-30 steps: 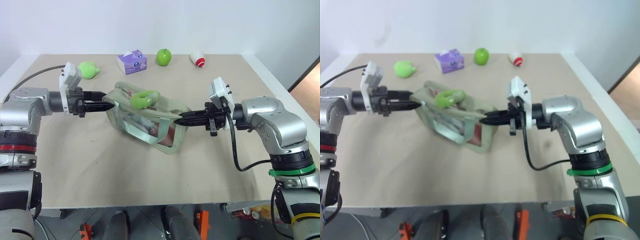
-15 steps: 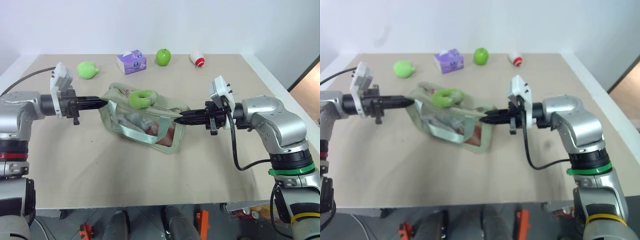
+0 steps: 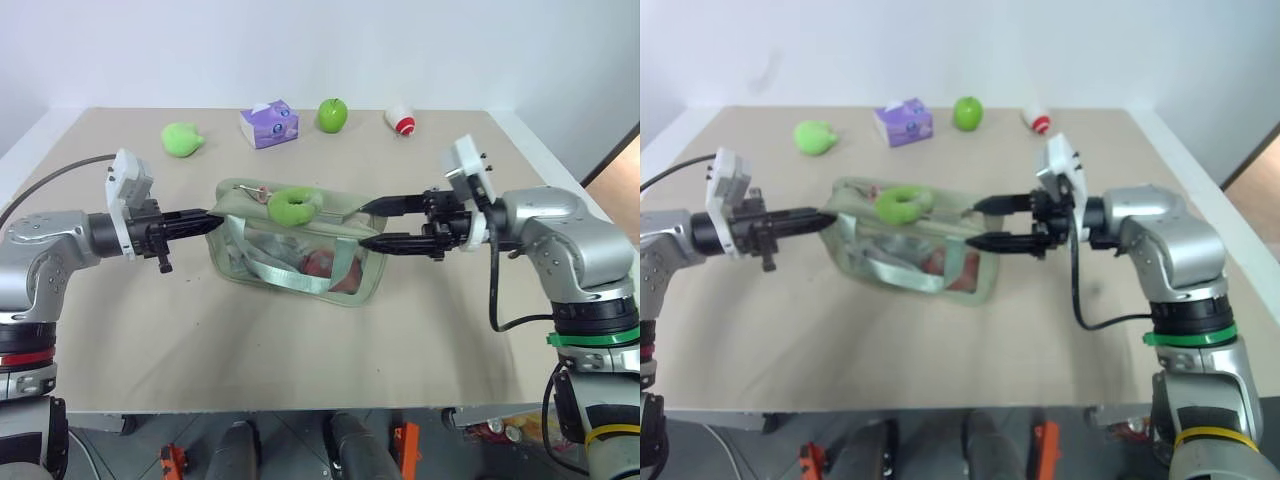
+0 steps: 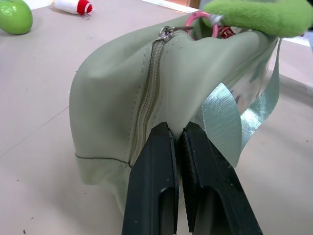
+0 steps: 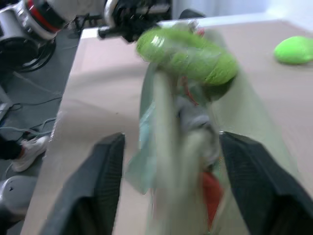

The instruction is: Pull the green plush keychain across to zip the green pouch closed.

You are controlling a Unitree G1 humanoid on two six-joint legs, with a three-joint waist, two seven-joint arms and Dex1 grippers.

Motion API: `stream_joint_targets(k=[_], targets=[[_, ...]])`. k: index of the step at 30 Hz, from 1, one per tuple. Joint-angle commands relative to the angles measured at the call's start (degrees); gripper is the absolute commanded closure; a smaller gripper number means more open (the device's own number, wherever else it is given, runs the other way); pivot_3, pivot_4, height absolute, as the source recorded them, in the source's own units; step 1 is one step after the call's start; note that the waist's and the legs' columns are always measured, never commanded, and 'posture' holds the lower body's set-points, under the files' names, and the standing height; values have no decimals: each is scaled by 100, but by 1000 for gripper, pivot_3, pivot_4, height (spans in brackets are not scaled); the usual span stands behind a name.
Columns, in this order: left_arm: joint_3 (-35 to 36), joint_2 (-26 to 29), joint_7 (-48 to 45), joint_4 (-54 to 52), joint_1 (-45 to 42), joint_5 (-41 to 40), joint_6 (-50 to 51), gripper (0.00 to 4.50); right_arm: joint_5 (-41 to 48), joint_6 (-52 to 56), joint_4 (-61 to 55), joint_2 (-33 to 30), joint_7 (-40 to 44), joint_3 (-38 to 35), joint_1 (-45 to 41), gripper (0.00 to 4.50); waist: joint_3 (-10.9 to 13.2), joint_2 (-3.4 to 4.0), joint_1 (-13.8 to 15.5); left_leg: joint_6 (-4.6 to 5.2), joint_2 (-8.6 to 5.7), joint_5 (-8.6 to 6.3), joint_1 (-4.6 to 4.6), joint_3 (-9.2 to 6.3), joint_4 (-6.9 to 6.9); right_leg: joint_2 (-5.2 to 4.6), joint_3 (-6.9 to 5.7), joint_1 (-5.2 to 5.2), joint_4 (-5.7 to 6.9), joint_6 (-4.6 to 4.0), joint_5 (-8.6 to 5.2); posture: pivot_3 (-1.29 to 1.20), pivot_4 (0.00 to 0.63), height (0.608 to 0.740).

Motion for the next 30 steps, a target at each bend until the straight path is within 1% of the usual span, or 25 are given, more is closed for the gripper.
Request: stream_joint_targets(k=[1,3,4,6,10,13,16,21,25,30], targets=[[51,-72,104,-319,-4,-216,20,4500,603,-43,185,-129,14,-905,-604,1479,1,2,-3,0,-1,0,0,1,0,0,1,0,0,0,0,0,150,740],[45,-103,127,-337,13,-226,-1,4500,662,-241,454,-57,-163,-1127,-1015,1479,7,12,-6,0,-2,0,0,4,0,-1,4,-1,-1,3,2,0,150,740],[47,-114,139,-338,16,-232,0,4500,505,-389,588,7,-322,-1093,-1174,1479,7,12,-7,0,-2,0,1,3,0,-2,3,0,-2,3,2,0,150,740],[44,-129,163,-324,13,-238,-15,4500,-108,-824,768,89,-517,-698,-1321,1479,6,10,-8,0,-1,0,4,0,-2,0,0,1,-2,2,1,0,150,740],[55,-159,240,-368,25,-290,-20,4500,-1394,-2074,793,210,-668,206,-1270,1479,2,4,-10,-1,0,0,6,4,-4,-1,1,5,-11,3,2,0,150,740],[75,-158,287,-427,64,-318,-15,4500,-2002,-2835,730,236,-598,664,-1188,1479,5,9,-2,-1,-6,0,-6,7,-4,-7,5,-3,-13,5,3,0,150,740],[131,-121,324,-514,136,-373,9,4500,-2425,-3475,735,238,-560,944,-1163,1479,5,9,3,-1,-7,-1,-13,4,-7,-8,2,-3,-23,6,2,0,150,740],[206,-73,397,-572,202,-445,33,4500,-2451,-3742,674,259,-341,1020,-1211,1479,5,9,3,-6,-7,-4,-18,3,-7,-10,2,-2,-32,8,1,0,150,740],[229,-61,452,-580,220,-486,35,4500,-2213,-3631,518,264,-88,952,-1247,1479,5,9,1,-5,-6,-4,-14,2,-7,-9,0,-1,-32,8,2,0,150,740],[232,-67,508,-556,217,-532,27,4500,-2097,-3528,363,377,17,1008,-1265,1479,5,9,0,-5,-5,-3,-11,2,-7,-8,0,1,-31,8,3,0,150,740]])
